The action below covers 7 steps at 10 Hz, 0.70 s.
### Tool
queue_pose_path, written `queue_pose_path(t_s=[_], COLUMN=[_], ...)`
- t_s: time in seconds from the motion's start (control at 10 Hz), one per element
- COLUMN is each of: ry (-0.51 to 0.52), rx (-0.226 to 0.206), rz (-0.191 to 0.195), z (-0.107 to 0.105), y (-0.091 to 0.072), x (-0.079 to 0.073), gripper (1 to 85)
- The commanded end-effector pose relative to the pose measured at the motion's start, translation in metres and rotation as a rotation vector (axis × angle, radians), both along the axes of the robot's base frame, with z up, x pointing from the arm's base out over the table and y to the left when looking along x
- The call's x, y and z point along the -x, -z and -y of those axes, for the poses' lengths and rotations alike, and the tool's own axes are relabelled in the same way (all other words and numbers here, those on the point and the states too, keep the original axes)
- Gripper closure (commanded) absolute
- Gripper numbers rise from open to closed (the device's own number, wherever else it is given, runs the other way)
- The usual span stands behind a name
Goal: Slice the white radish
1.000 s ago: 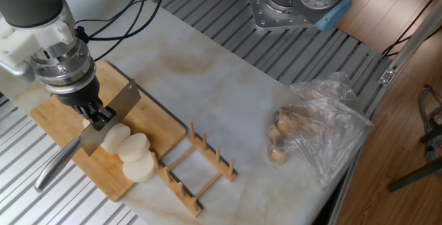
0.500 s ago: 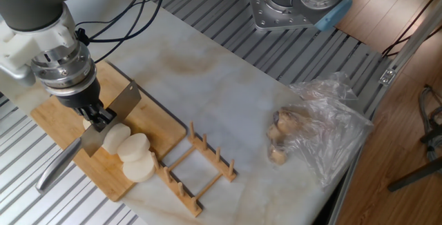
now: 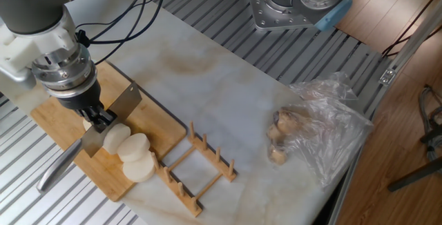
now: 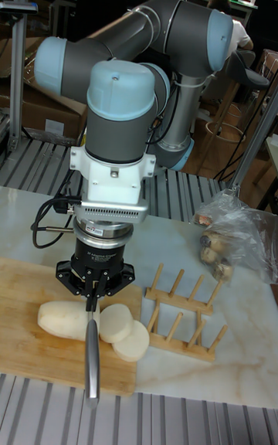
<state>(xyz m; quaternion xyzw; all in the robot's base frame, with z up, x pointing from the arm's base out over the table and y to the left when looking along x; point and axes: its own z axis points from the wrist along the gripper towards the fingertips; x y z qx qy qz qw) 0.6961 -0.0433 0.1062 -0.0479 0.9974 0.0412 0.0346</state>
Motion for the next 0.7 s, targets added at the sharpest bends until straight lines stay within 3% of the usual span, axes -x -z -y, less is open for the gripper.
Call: queue_pose_path(t_s=[0.0,0.6], ry=[0.007,0.014], rx=[-0.014,-0.011], rz=[-0.001,-0.002], z=[-0.0029,-0.0037], y=[0.0011,0.0077], x=[-0.0006,-0.0024], gripper=[84.3,84.3])
